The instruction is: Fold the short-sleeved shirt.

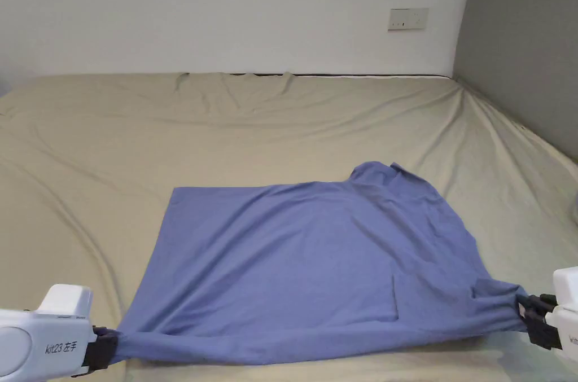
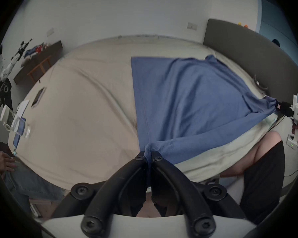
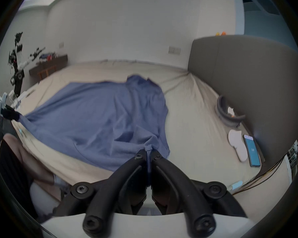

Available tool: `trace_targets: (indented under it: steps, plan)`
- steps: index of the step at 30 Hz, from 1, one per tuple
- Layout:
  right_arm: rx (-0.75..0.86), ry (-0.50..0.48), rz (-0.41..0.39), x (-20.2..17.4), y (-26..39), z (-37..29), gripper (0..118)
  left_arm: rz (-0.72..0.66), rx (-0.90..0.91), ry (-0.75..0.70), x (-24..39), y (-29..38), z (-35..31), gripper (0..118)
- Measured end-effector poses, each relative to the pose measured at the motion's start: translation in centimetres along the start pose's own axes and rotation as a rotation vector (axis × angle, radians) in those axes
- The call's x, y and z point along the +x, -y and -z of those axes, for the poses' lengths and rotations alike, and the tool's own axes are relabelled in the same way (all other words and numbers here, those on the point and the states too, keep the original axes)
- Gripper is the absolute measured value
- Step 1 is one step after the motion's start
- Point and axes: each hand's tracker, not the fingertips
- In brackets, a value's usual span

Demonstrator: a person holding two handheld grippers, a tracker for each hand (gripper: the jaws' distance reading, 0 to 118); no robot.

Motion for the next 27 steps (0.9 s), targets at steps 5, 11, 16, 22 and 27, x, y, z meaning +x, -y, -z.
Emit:
trace_targets:
  steps: [5, 11, 16, 22, 27]
  plan:
    - [-0.125, -0.013, -0.007, 0.4, 1.6, 1.9, 3, 0.025, -0.078, -0.018, 0.2, 0.0, 1.3, 1]
    - [-0.184, -0.004, 0.016, 0.2, 2.5, 3.1, 16, -0.004, -0.099, -0.046, -0.7, 0.3, 3.0, 45]
    - [0.039, 0.150, 0.141, 0.4, 1.1, 0.4, 105, -0.008, 0.114, -0.001, 0.5, -0.3, -1.2, 102]
    - [0.358, 0.094, 0.184, -3.5, -5.3, -5.8, 107, -0.048, 0.484, -0.044, 3.8, -3.9, -9.2, 89]
    - [0.577, 0.019, 0.028, -9.2, -7.0, -10.8, 6, -0.126, 0.799, -0.193, 7.5, -1.0, -13.8, 0]
